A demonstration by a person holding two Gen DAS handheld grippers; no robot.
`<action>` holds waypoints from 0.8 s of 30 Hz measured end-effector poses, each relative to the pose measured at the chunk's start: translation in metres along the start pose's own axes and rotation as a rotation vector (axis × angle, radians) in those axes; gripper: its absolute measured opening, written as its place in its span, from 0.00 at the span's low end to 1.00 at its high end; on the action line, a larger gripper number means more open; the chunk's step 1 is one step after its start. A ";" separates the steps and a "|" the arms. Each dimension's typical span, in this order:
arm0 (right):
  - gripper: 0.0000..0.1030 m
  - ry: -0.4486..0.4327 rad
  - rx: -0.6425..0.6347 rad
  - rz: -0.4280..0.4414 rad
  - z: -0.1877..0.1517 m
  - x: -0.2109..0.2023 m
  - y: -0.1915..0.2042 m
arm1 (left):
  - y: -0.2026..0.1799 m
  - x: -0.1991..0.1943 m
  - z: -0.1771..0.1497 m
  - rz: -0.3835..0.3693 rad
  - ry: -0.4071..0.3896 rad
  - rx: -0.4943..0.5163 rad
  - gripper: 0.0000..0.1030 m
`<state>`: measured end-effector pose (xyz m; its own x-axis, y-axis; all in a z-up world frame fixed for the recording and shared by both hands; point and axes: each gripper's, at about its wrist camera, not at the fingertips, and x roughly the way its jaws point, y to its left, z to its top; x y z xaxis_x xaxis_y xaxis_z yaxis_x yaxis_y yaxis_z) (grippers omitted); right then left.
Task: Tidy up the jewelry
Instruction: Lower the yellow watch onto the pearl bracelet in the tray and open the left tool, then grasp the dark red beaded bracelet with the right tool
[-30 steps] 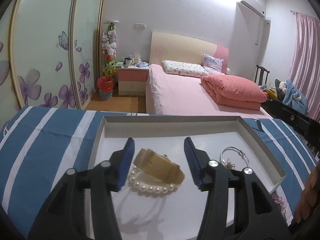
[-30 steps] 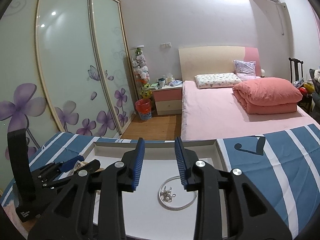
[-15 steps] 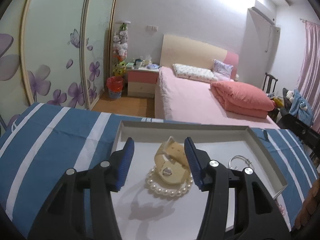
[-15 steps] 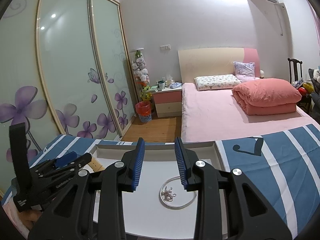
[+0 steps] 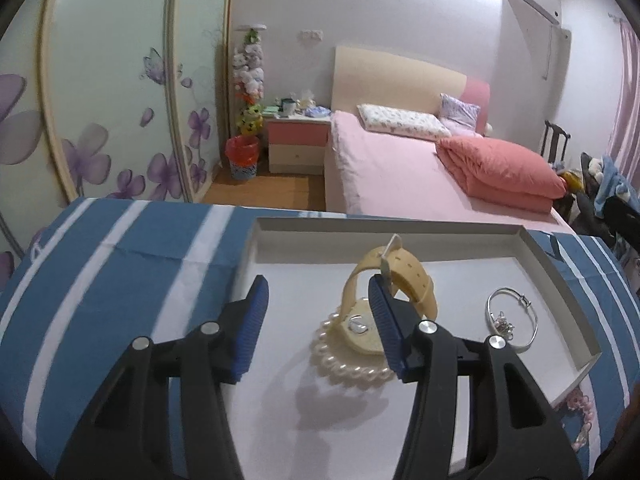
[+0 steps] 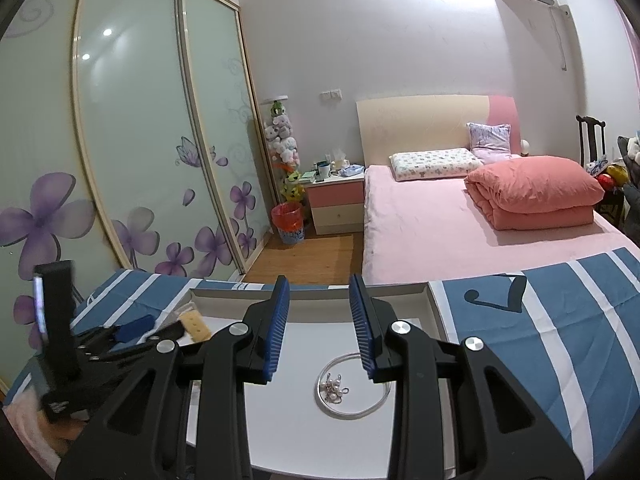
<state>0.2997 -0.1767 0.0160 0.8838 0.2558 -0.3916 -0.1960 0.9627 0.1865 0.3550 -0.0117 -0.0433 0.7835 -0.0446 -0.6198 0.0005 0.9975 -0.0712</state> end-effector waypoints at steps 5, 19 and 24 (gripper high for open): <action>0.32 -0.004 0.007 -0.006 0.001 0.002 -0.003 | -0.013 0.020 0.017 -0.028 0.007 -0.032 0.50; 0.33 -0.023 0.012 -0.010 0.005 -0.003 -0.002 | -0.009 -0.006 0.035 -0.042 -0.075 -0.056 0.50; 0.33 -0.038 0.016 -0.010 0.005 -0.024 0.004 | 0.002 -0.042 0.029 -0.035 -0.112 -0.045 0.50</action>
<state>0.2801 -0.1789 0.0304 0.9014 0.2424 -0.3588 -0.1808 0.9636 0.1968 0.3401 -0.0062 0.0057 0.8481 -0.0708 -0.5250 0.0033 0.9917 -0.1283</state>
